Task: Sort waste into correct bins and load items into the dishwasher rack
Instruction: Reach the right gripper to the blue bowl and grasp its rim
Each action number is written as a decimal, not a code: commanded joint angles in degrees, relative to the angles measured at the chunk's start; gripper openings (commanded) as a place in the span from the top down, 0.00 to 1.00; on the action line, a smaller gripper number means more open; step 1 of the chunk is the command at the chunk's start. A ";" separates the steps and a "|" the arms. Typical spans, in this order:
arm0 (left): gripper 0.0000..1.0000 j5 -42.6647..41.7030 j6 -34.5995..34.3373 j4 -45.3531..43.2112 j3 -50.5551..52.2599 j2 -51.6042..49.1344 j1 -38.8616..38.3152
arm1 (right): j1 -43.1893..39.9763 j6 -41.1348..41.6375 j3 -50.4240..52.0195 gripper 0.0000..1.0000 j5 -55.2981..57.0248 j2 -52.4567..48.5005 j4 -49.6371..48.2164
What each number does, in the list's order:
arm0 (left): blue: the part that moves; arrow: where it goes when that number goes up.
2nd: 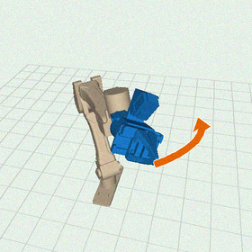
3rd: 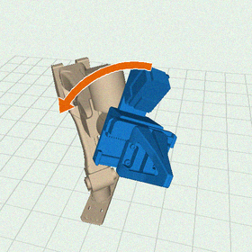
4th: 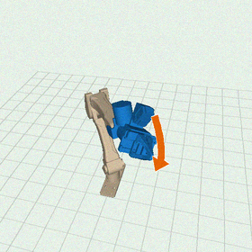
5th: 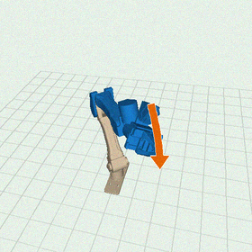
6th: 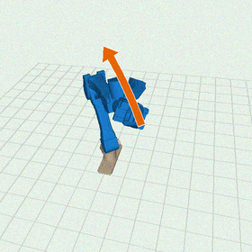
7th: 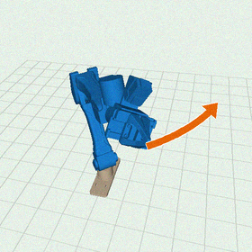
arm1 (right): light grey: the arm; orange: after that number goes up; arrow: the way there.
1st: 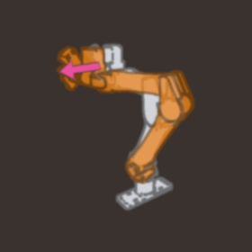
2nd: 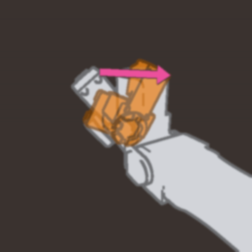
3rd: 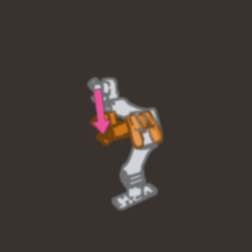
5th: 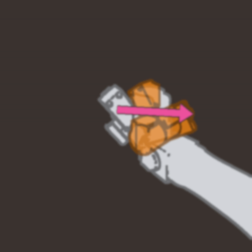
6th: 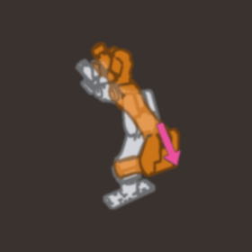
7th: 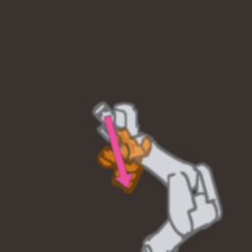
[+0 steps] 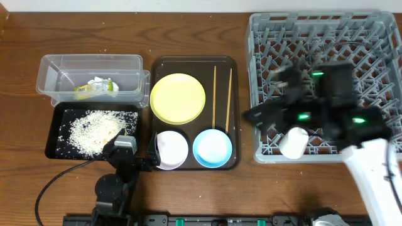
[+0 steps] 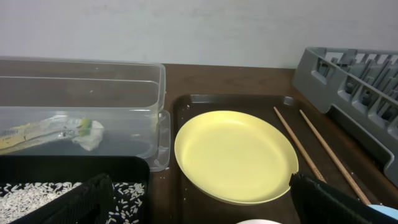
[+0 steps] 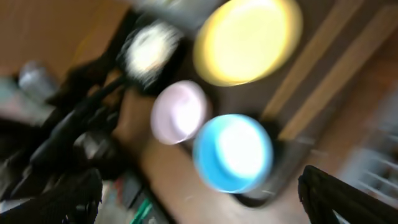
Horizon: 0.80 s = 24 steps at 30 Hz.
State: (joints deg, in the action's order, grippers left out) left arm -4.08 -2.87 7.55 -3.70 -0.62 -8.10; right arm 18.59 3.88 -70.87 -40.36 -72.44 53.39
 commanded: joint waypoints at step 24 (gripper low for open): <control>0.07 0.66 0.72 0.46 1.51 0.39 0.02 | 24.65 23.65 0.24 0.58 33.05 -38.93 -5.44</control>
State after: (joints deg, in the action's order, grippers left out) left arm -4.08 -2.87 7.53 -3.70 -0.62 -8.10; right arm 43.90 27.40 -70.65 -4.36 -109.51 47.59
